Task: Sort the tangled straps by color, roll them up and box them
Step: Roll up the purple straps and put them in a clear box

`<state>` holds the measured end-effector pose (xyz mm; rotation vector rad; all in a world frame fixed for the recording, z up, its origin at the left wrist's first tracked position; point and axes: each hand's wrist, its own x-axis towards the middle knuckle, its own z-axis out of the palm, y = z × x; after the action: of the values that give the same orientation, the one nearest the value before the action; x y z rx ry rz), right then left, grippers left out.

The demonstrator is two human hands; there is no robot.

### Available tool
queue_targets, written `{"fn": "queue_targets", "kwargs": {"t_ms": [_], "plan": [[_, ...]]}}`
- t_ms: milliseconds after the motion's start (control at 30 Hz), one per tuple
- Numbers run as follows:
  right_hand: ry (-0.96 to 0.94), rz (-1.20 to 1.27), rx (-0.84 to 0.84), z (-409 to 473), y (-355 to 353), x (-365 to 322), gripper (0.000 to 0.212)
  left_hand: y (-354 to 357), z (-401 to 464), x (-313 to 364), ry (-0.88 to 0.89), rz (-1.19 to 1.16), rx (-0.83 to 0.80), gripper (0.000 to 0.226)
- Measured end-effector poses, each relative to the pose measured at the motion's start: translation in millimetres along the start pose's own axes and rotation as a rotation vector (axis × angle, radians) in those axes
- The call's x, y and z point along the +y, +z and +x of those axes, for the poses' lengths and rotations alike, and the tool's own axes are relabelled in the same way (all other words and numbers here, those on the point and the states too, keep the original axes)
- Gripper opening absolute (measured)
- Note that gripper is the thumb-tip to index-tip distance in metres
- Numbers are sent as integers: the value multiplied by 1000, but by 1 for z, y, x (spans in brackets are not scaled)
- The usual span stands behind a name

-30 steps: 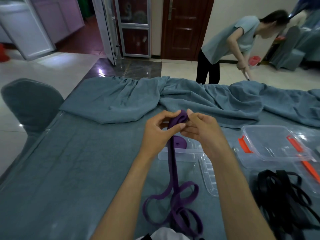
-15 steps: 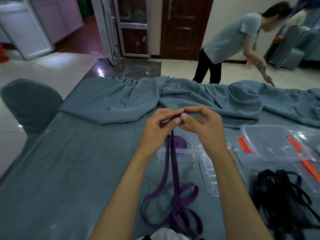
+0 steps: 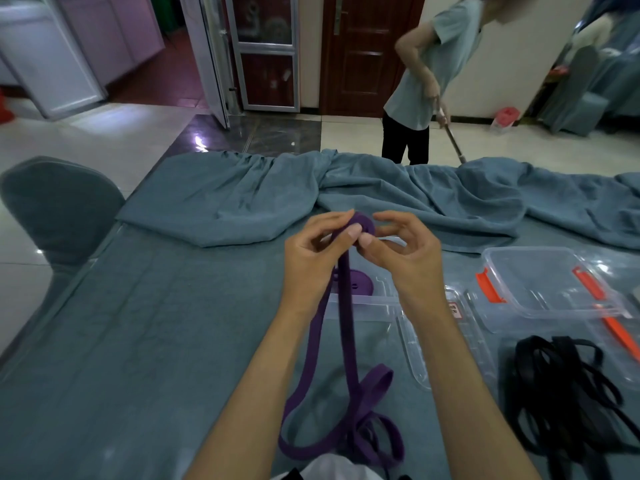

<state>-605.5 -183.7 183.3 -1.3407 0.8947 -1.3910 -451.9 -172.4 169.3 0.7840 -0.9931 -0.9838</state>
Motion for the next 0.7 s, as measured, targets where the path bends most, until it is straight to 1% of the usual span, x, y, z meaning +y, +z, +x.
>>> {"fn": "queue_targets", "kwargs": {"t_ms": [67,100,167,233,300,367,433,533,600,633,700], "plan": [[18,55,-6,-2,-1,3,19,-5,0,0,-3,61,-106,29],[49,79,-13,-2,-2,3,15,-8,1,1,13,101,-128,31],[112,84,-19,0,-3,1,12,-11,2,2,72,202,-135,30],[96,-24,-16,4,-5,-1,13,-12,1,1,109,264,-119,28],[57,-65,-11,7,-7,-6,14,-10,-1,1,104,254,-64,24],[13,-51,-19,8,-8,-8,23,-9,-3,1,108,206,-23,20],[-23,-6,-47,8,-7,-8,29,-10,-3,2,108,166,-53,19],[-20,117,-84,5,-1,-5,20,-14,1,7,99,126,-124,23],[16,145,-96,3,3,-4,13,-17,4,11,129,153,-146,22],[35,136,-105,3,4,-4,13,-19,4,12,151,173,-143,22],[62,106,-107,5,5,-6,17,-20,4,14,177,190,-86,21]]}}
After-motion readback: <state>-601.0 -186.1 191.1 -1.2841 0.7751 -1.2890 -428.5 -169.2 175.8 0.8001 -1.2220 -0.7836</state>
